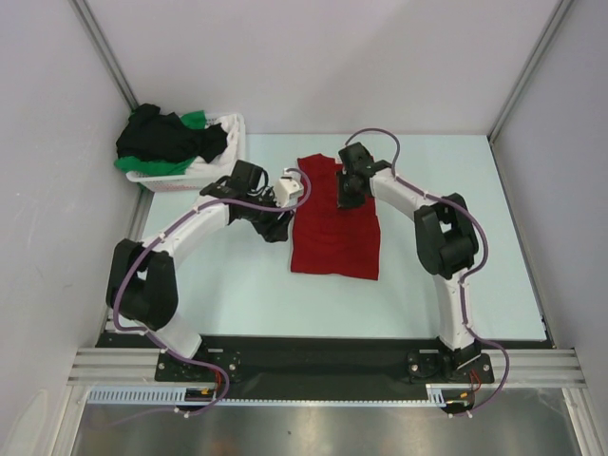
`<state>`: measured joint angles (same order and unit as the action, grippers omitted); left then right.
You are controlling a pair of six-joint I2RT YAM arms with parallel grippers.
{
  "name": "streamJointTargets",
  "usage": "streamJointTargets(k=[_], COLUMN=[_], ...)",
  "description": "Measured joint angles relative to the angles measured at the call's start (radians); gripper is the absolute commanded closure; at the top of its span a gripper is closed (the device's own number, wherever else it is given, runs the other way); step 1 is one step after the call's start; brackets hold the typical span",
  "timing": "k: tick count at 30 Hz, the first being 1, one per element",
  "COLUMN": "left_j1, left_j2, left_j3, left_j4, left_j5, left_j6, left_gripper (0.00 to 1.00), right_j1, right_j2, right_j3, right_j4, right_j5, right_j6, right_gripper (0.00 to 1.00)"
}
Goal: Fold and stack the t-shirts
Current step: Fold the tshirt
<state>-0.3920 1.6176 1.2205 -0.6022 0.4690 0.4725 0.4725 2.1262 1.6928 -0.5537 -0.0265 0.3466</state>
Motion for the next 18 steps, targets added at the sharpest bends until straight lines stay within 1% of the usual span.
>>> streamJointTargets(k=[2, 4, 6, 8, 11, 14, 18], left_j1=[-0.008, -0.024, -0.057, -0.126, -0.237, -0.32, -0.339], left_j2=[0.0, -0.002, -0.011, -0.018, -0.024, -0.028, -0.028], left_j3=[-0.002, -0.012, -0.039, -0.071, -0.134, -0.206, -0.294], left_j4=[-0.021, -0.026, -0.026, -0.022, 0.008, 0.051, 0.124], left_j5=[0.026, 0.039, 0.039, 0.034, 0.013, -0.023, -0.101], left_j6=[0.021, 0.041, 0.072, 0.104, 0.164, 0.224, 0.288], left_gripper=[0.41, 0.41, 0.4, 0.39, 0.35, 0.34, 0.34], right_j1=[-0.016, -0.032, -0.048, -0.065, -0.083, -0.086, -0.078], right_j2=[0.041, 0.052, 0.041, 0.003, -0.137, -0.352, -0.55], right_j3=[0.048, 0.061, 0.062, 0.04, -0.087, -0.298, -0.552], right_j4=[-0.023, -0.039, -0.064, -0.066, -0.069, -0.057, -0.052], right_j5=[0.02, 0.035, 0.042, 0.041, 0.039, 0.009, -0.052], right_j6=[-0.009, -0.016, -0.019, -0.018, -0.003, 0.034, 0.105], right_gripper=[0.72, 0.7, 0.68, 0.64, 0.57, 0.54, 0.52])
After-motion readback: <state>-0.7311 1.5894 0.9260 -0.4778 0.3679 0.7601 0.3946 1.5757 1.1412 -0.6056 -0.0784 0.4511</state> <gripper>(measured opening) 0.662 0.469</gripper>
